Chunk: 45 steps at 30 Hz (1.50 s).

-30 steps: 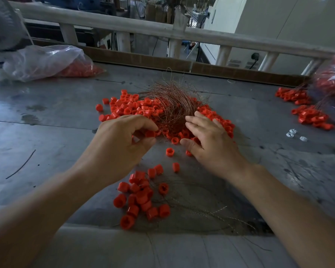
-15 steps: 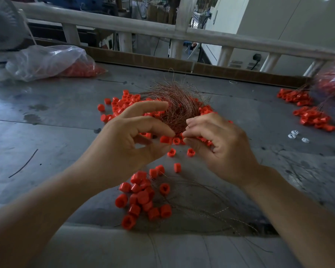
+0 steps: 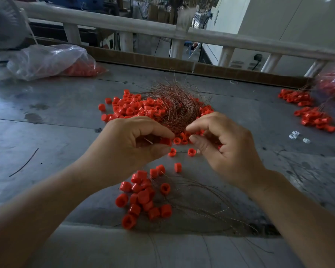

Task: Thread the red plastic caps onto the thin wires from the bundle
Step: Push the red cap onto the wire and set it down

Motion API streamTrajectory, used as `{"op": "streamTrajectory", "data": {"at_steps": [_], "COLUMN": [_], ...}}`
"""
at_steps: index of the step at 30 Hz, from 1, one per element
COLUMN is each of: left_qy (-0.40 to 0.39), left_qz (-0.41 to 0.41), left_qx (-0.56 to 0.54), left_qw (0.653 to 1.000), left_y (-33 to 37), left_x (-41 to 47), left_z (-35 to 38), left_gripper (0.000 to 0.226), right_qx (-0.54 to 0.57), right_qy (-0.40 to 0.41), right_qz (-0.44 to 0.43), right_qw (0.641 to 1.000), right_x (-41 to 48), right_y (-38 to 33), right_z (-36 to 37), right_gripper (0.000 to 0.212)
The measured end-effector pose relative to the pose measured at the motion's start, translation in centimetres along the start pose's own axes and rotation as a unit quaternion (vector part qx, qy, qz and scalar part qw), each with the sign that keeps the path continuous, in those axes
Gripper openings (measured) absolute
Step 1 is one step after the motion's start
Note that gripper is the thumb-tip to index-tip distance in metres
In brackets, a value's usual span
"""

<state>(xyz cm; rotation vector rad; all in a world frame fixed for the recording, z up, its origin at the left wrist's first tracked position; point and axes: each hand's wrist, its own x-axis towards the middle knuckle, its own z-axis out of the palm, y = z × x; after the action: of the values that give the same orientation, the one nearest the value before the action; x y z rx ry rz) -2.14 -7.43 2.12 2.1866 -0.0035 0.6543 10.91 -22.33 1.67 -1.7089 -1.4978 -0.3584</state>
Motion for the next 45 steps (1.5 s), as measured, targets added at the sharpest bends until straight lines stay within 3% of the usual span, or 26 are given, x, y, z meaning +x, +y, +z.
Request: {"op": "streamTrajectory", "data": {"at_steps": [7, 12, 15, 21, 27, 32, 35, 38, 41, 45], "left_qy": [0.004, -0.02, -0.06, -0.04, -0.048, -0.066, -0.08, -0.087, -0.084, -0.09], "left_qz": [-0.035, -0.041, -0.026, -0.042, -0.039, -0.035, -0.037, -0.038, -0.039, -0.043], "left_qx": [-0.036, -0.043, -0.041, -0.085, -0.081, -0.083, -0.081, -0.072, -0.073, -0.078], "left_qw": [0.999, 0.998, 0.997, 0.995, 0.995, 0.994, 0.993, 0.993, 0.993, 0.992], "left_y": [0.0, -0.1, 0.2, 0.2, 0.1, 0.1, 0.1, 0.1, 0.0, -0.1], "left_x": [0.2, 0.0, -0.1, 0.1, 0.0, -0.4, -0.2, 0.1, -0.1, -0.1], "left_z": [-0.1, -0.3, 0.3, -0.4, -0.5, -0.6, -0.4, -0.2, -0.4, -0.5], "left_gripper": [0.023, 0.022, 0.021, 0.021, 0.022, 0.017, 0.031, 0.031, 0.035, 0.037], "right_qx": [-0.038, -0.02, 0.001, -0.046, 0.005, 0.032, 0.042, 0.074, 0.111, 0.047], "right_qy": [0.006, -0.059, -0.086, -0.02, -0.054, -0.031, -0.022, -0.034, -0.068, -0.158], "right_qz": [0.036, 0.067, 0.043, 0.038, 0.076, 0.065, 0.068, 0.078, 0.093, 0.053], "right_qw": [0.999, 0.996, 0.995, 0.998, 0.996, 0.997, 0.997, 0.994, 0.987, 0.985], "right_x": [0.6, 0.0, -0.1, 0.6, 0.3, 0.3, 0.3, 0.2, 0.3, 0.3], "right_y": [0.2, -0.2, -0.8, -0.8, -1.0, -1.3, -1.3, -1.4, -1.3, -1.2], "right_z": [-0.8, -0.3, 0.3, -0.9, -0.6, -0.4, -0.6, -0.6, -1.0, -1.5], "right_gripper": [0.012, 0.015, 0.017, 0.011, 0.019, 0.018, 0.014, 0.005, 0.016, 0.007]}}
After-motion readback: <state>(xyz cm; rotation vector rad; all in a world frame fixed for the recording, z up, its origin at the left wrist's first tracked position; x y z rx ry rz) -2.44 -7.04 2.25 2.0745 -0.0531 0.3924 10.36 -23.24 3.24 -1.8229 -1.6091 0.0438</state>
